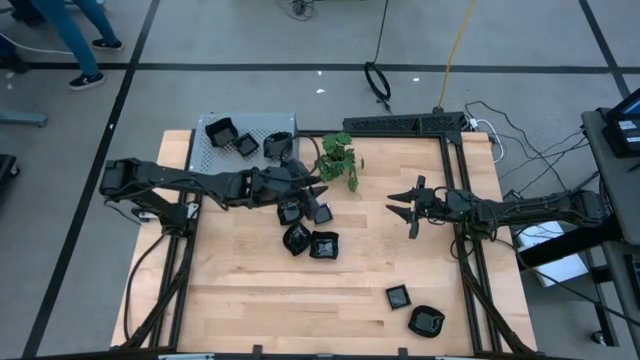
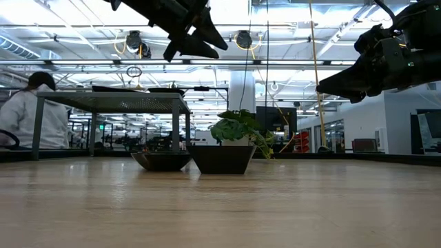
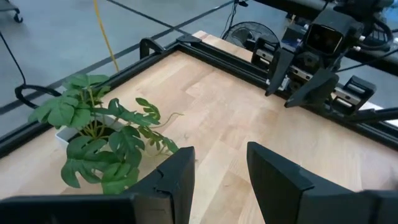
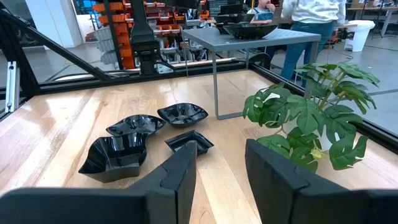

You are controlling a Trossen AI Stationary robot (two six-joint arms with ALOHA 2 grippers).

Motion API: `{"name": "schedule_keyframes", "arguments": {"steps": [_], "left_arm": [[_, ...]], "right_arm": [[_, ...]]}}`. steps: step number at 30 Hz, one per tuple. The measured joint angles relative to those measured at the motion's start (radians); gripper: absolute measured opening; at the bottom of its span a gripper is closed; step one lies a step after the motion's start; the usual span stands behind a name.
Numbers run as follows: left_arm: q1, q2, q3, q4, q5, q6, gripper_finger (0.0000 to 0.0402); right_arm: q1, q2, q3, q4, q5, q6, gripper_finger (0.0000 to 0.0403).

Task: Pick & Place Mini shaped plates
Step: Stack the distorted square plate on top of the distorted square plate on the shelf

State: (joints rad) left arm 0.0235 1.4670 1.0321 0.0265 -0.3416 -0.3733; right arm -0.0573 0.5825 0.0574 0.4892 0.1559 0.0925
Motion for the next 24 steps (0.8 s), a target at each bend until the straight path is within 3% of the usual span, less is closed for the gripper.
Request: {"name": "schedule_keyframes", "arguments": {"steps": [24], "left_arm": [[0.000,-0.002,0.000,0.038,-0.001,-0.040,0.0150]], "right_arm": [[0.000,0.000,0.000,0.000,0.000,0.000,0.0128]]}}
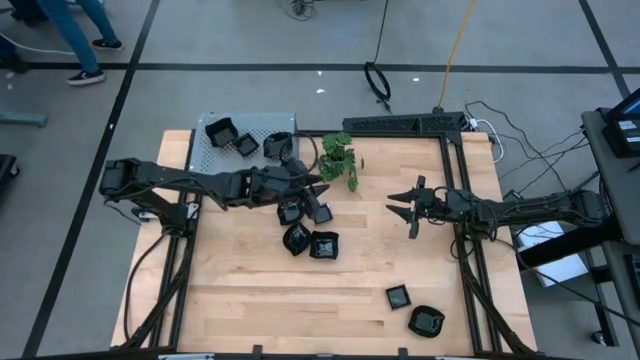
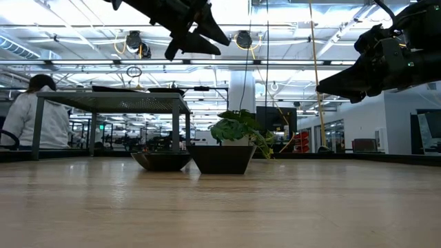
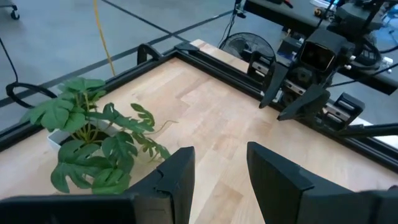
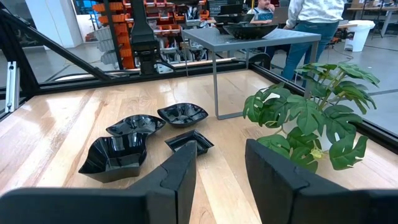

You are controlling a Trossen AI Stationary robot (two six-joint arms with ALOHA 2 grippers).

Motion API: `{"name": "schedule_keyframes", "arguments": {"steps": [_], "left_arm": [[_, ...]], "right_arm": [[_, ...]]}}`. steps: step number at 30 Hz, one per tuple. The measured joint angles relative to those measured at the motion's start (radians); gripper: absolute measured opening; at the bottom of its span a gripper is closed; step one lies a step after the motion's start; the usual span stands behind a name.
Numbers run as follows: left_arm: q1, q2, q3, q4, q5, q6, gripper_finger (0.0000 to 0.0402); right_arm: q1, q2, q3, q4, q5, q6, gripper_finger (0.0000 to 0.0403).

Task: Pick & Place Mini shaped plates
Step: Stack the distorted square plate on top of the distorted square plate on the shelf

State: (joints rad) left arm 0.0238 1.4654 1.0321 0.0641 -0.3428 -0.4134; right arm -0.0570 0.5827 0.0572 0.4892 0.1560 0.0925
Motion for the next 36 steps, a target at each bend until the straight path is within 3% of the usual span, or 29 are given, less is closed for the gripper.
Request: {"name": "schedule_keyframes", "arguments": {"steps": [10,13,17,20,25,32,36], "left_arm": [[0.000,0.000,0.000,-0.010,0.139,0.007,0.0150],[0.000,0.000,0.000,-0.032,0.273,0.012,0.0150],[-0.009,0.000,0.000,-0.110,0.535,0.011,0.0150],[-0.042,0.000,0.000,-0.205,0.624,0.021,0.0150],[-0.131,0.001,0.000,-0.328,0.615,0.157,0.0150],[-0.261,0.006,0.000,-0.325,0.350,0.413,0.0150],[-0.291,0.055,-0.001,-0.272,0.267,0.427,0.0150]], "right_arm": [[0.000,0.000,0.000,0.001,0.000,0.000,0.0128],[-0.001,0.000,0.000,0.008,0.000,-0.009,0.0128],[0.000,0.000,0.000,0.008,0.000,0.023,0.0128],[0.000,0.000,0.000,0.008,0.000,0.034,0.0128],[0.000,0.000,0.000,0.008,0.000,0.025,0.0128],[0.000,0.000,0.000,0.008,0.000,0.024,0.0128],[0.000,0.000,0.000,0.008,0.000,0.023,0.0128]]}}
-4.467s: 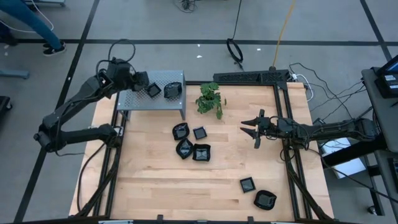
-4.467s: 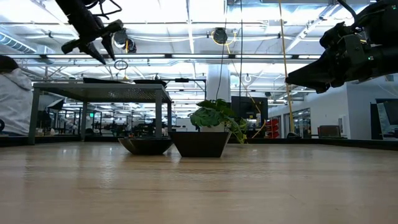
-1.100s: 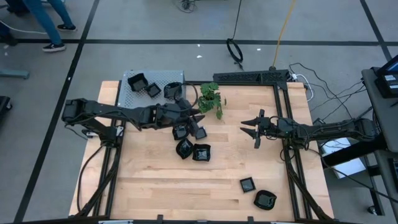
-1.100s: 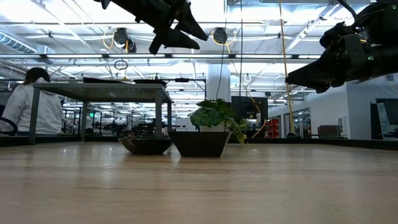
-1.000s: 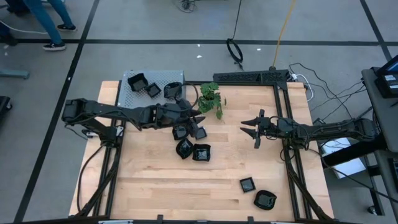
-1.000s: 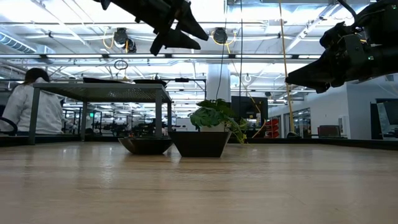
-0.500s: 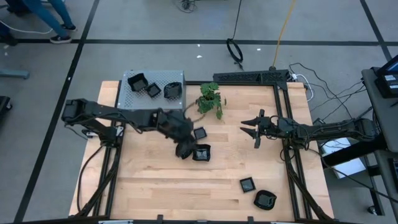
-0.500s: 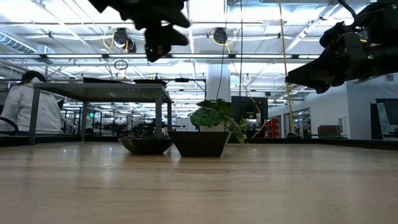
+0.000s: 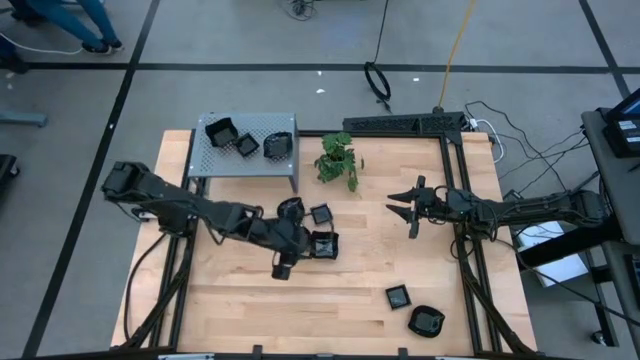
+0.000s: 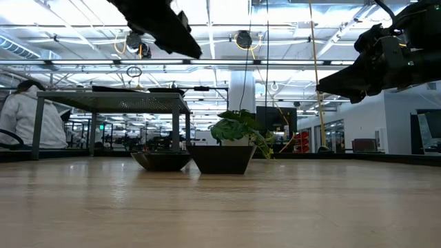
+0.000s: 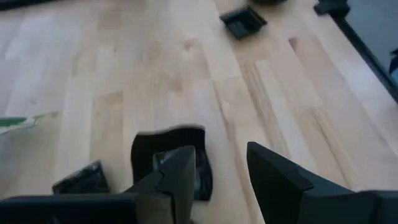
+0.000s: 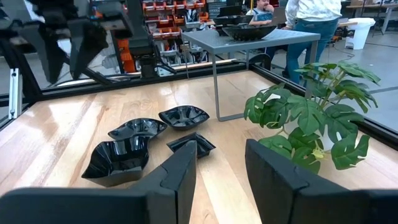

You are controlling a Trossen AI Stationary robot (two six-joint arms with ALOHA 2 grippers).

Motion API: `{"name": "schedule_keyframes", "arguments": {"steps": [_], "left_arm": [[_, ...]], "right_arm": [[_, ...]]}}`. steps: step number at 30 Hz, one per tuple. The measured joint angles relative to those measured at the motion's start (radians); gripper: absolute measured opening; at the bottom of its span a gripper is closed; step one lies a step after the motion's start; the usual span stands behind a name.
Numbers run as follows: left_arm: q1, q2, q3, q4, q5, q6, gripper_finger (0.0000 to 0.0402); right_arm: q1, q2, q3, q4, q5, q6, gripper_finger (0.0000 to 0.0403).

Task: Pick & Place Mini shaped plates
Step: Stack the distorted square plate on top of the distorted square plate on the shelf

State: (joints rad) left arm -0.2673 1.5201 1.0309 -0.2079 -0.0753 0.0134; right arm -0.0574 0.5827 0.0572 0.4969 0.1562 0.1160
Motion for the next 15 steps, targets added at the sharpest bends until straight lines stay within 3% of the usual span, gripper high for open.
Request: {"name": "schedule_keyframes", "arguments": {"steps": [7,15], "left_arm": [[-0.010,0.152,0.001,0.171,-0.005,-0.044,0.0150],[0.005,0.285,0.001,0.220,-0.011,-0.059,0.0150]], "right_arm": [[0.000,0.000,0.000,0.001,0.000,0.002,0.0128],[0.000,0.000,0.000,0.001,0.000,0.003,0.0128]]}}
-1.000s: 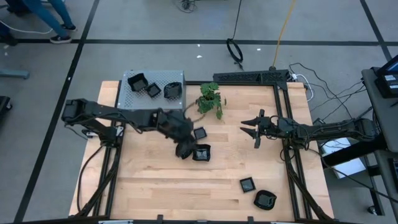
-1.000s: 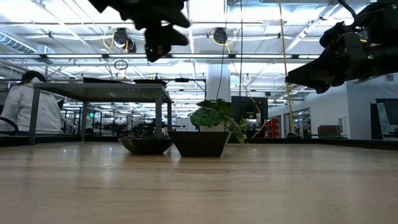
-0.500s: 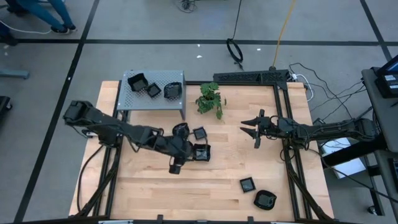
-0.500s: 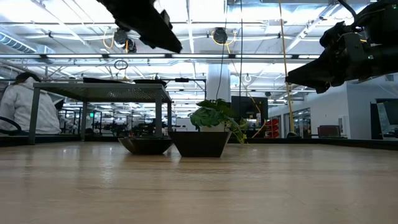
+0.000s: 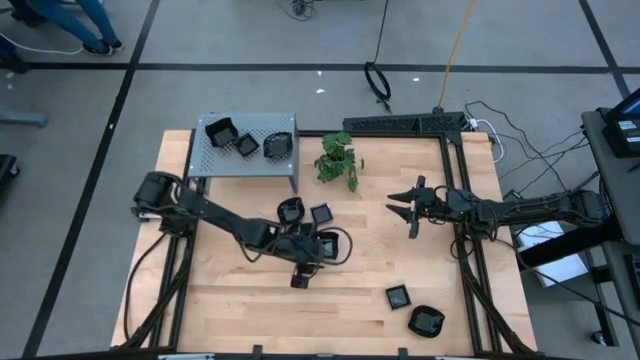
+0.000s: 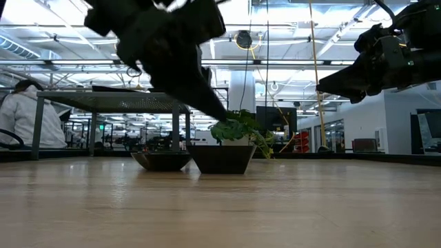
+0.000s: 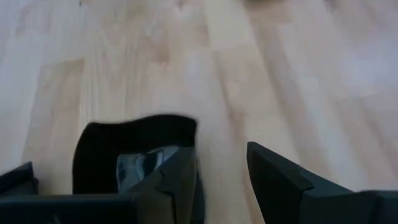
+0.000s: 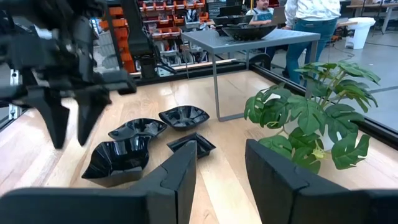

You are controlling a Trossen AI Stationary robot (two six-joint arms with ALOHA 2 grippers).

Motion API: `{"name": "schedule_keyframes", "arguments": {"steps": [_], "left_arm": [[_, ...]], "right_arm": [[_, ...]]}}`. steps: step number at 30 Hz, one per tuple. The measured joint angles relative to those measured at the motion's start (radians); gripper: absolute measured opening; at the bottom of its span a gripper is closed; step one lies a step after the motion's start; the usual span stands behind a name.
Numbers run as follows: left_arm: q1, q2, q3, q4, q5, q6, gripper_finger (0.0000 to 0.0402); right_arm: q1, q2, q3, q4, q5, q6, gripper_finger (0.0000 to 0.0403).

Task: Pick & Place Mini shaped plates
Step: Stack the distorted square plate on top of the distorted square plate on the shelf

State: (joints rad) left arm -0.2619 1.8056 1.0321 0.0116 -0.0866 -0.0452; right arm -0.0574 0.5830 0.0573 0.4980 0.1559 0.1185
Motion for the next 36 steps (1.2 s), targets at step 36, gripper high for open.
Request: {"name": "schedule_keyframes", "arguments": {"steps": [36], "left_arm": [[-0.010,-0.178,0.084,-0.036,-0.388,-0.002,0.0007]], "right_arm": [[0.000,0.008,0.000,-0.007,0.000,0.001,0.0128]]}}
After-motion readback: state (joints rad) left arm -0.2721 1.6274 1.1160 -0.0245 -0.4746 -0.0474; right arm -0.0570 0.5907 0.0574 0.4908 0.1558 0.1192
